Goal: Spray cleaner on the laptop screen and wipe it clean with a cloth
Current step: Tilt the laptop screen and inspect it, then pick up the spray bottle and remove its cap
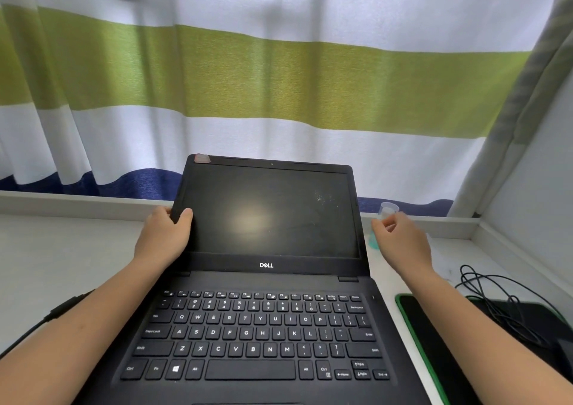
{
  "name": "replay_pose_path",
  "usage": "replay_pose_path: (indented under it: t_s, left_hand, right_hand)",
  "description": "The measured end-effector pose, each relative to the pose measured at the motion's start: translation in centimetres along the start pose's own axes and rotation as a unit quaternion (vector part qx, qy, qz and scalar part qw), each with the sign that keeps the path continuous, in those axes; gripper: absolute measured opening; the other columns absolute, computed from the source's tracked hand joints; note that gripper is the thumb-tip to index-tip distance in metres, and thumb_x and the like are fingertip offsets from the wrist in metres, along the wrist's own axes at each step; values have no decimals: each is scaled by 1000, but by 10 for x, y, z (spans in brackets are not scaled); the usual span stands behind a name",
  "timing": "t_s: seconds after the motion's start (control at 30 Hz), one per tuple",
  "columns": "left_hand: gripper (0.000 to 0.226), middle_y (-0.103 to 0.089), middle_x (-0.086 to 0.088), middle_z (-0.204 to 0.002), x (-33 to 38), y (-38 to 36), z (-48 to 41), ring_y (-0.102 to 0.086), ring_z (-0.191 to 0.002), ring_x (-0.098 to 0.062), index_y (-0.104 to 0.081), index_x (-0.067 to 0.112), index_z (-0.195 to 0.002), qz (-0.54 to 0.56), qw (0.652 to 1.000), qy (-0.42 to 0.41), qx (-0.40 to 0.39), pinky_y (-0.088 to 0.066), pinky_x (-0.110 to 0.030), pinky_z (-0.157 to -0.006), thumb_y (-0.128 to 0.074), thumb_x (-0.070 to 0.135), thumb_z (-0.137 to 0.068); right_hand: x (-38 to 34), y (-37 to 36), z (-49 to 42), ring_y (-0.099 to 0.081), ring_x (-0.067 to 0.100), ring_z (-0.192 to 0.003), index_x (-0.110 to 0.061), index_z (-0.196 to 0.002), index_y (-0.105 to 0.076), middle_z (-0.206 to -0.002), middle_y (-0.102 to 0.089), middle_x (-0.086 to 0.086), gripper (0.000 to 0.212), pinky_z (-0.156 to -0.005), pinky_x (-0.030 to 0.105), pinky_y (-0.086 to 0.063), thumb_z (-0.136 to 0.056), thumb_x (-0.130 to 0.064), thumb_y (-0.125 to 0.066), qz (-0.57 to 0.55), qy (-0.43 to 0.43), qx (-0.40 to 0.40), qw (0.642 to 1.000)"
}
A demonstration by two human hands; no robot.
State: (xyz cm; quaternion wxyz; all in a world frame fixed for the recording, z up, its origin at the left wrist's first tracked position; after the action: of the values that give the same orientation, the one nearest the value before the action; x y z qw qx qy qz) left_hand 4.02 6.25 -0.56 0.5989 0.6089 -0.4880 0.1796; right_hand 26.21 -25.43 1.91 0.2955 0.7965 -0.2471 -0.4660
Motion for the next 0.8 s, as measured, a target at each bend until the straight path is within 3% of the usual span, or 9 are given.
replay_pose_path:
  t_s: [0.1,0.17,0.23,0.33,0.47,0.57,0.63,0.7,0.8]
  left_hand:
    - [60,-64,-16,-105,11,2,3,-56,-98,-38,-61,8,-102,-53,998,-25,11,-48,-47,-87,-42,57,-73]
    - [62,-57,-21,-119,22,4,9,-52,-110,-42,-55,3,-117,-112,993,-33,29,-43,-49,-92,-49,52,-79]
    - [61,-50,-23,-129,33,3,14,-46,-119,-42,-47,2,-129,-162,982,-72,64,-38,-49,-96,-55,42,-83]
    - [57,-50,-23,-130,52,-3,23,-44,-121,-42,-48,2,-129,-150,976,-139,72,-35,-47,-100,-57,36,-84]
    - [52,-54,-20,-125,79,-23,38,-47,-116,-38,-51,6,-125,-121,971,-207,23,-35,-44,-99,-55,38,-84]
    - [55,-53,-15,-126,96,-42,60,-47,-117,-34,-50,11,-128,-135,960,-244,-32,-35,-41,-99,-50,45,-84]
    - [62,-54,-11,-126,104,-55,74,-49,-116,-30,-51,15,-127,-118,956,-258,-82,-35,-38,-99,-44,51,-77]
    - [57,-56,-5,-126,111,-67,86,-51,-116,-25,-53,18,-125,-71,950,-272,-136,-36,-34,-101,-51,51,-79]
    - [46,-61,2,-122,121,-79,103,-56,-110,-14,-57,23,-122,-4,939,-269,-212,-41,-28,-99,-64,42,-81]
  right_hand:
    - [2,6,-8,-52,26,-82,-10,-95,-53,-94,-56,11,25,-67,34,-42,-85,-31,-59,22,20,92,995]
    - [2,8,-13,-53,29,-88,-7,-104,-52,-101,-56,15,37,-70,37,-45,-79,-31,-67,44,17,119,992]
    - [4,7,-19,-53,32,-96,-8,-115,-49,-109,-55,18,50,-76,39,-48,-77,-33,-70,61,11,114,992]
    - [11,-1,-28,-50,36,-108,-12,-131,-40,-121,-51,20,61,-87,45,-47,-80,-37,-64,53,0,63,997]
    - [19,-10,-29,-54,33,-107,-14,-124,-44,-118,-56,14,44,-82,48,-51,-87,-34,-56,-27,-17,-8,999]
    - [19,-9,-27,-56,29,-101,-16,-115,-48,-107,-57,8,34,-76,43,-52,-86,-30,-60,-83,-12,-30,996]
    - [15,-4,-25,-57,25,-93,-15,-111,-50,-101,-56,4,34,-66,32,-47,-84,-30,-63,-92,11,-22,995]
    - [8,3,-20,-56,22,-86,-15,-109,-50,-98,-56,4,36,-58,25,-41,-82,-33,-66,-92,42,-4,995]
    - [-6,16,-10,-56,21,-83,-16,-103,-49,-94,-58,5,39,-60,27,-44,-78,-39,-69,-104,78,21,991]
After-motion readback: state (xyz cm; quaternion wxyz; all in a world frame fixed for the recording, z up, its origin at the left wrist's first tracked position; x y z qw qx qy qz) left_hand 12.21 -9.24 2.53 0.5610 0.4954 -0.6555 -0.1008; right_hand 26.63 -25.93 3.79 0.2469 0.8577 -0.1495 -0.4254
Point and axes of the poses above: each hand's wrist, its own z-axis away from the middle knuckle, its own y-axis out of the back of the hand, x = y × z, the point moved 3 cm from there along -z, towards the middle knuckle
